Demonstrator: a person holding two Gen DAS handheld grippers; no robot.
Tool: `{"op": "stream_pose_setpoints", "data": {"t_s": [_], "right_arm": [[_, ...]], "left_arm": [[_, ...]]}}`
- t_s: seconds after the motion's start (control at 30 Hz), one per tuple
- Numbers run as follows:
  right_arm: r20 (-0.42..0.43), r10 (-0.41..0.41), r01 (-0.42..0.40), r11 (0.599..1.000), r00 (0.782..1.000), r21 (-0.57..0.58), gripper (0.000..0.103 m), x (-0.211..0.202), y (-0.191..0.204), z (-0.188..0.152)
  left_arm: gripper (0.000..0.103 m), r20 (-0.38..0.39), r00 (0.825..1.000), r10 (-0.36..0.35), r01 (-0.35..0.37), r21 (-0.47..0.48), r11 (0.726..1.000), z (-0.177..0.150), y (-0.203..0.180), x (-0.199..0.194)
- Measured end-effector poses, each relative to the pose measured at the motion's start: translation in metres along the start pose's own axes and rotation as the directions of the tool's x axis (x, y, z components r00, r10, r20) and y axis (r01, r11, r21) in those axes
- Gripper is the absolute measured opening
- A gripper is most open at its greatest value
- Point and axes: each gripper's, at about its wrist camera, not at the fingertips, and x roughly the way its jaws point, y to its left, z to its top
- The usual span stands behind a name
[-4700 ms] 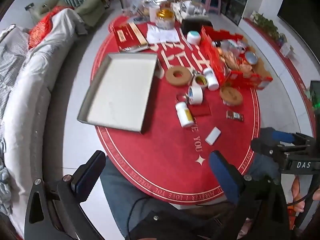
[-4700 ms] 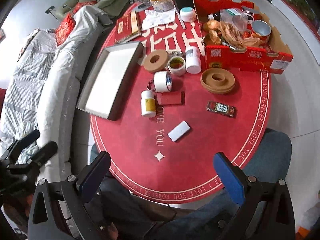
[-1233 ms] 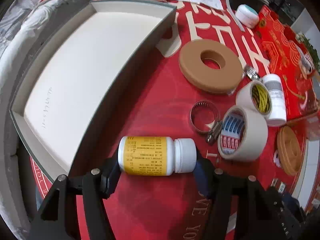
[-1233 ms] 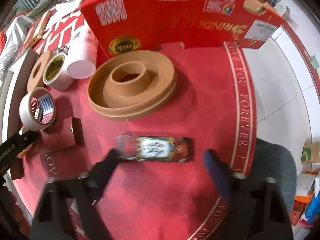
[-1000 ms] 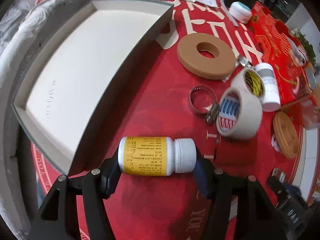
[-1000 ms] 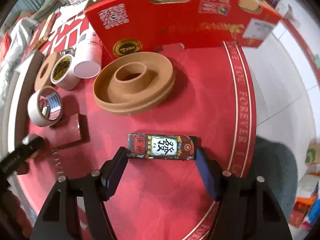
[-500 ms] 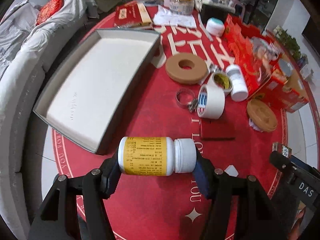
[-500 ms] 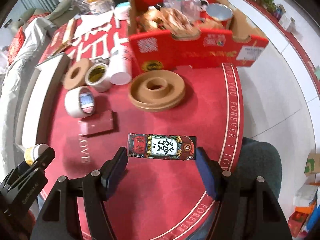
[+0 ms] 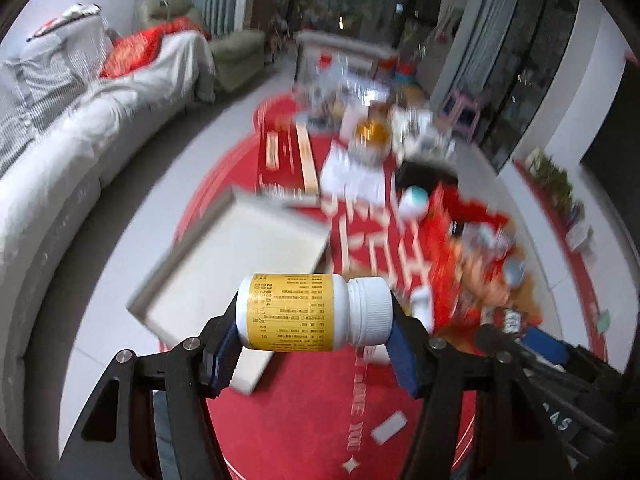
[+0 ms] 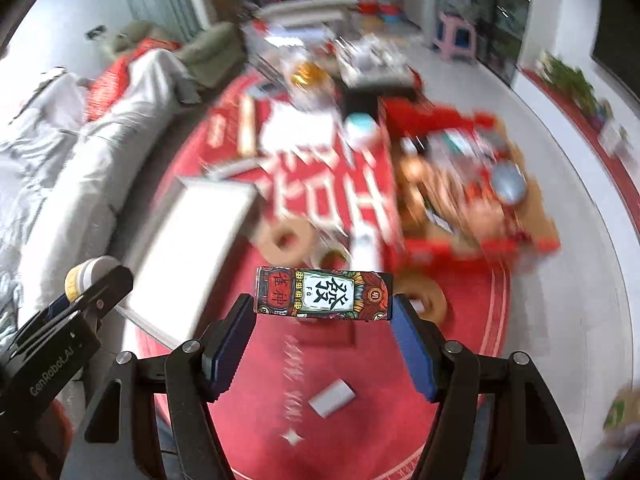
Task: Organize rigid objects
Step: 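Carry the pill bottle and card box with both grippers over the white tray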
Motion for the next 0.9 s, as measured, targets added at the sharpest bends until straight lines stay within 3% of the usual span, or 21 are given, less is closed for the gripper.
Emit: {"op": "stream_pose_setpoints", "data": {"t_s": [0.17, 0.37, 0.57, 0.7, 0.9], "right_arm": [[0.054, 0.073, -0.069, 0.995, 0.996, -0.074, 0.070, -0.028, 0.042, 0.052], [0.144, 0.122, -0.096, 0.980, 0.982, -0.177, 0.070, -0.054, 0.092, 0.098], [0.135, 0.167, -0.137, 0.968, 0.977, -0.209, 0.070, -0.025, 0.128, 0.117], [0.048, 0.171, -0.159, 0.967, 0.984, -0.197, 0.070, 0.033, 0.137, 0.105], [-0.111, 0.143, -0.161, 0.972, 0.984, -0.172, 0.070, 0.122, 0.138, 0.071]], "left_arm": [[0.067, 0.114, 0.993, 0.039, -0.035, -0.043, 0.998, 0.051, 0.018, -0.034], [0.067, 0.209, 0.961, 0.180, -0.163, -0.096, 0.982, 0.088, 0.056, -0.047], [0.067, 0.119, 0.954, 0.275, -0.255, -0.161, 0.953, 0.073, 0.100, 0.009], [0.067, 0.010, 0.963, 0.270, -0.264, -0.170, 0.949, 0.043, 0.119, 0.068], [0.067, -0.152, 0.945, 0.289, -0.312, -0.162, 0.936, 0.008, 0.131, 0.139]]}}
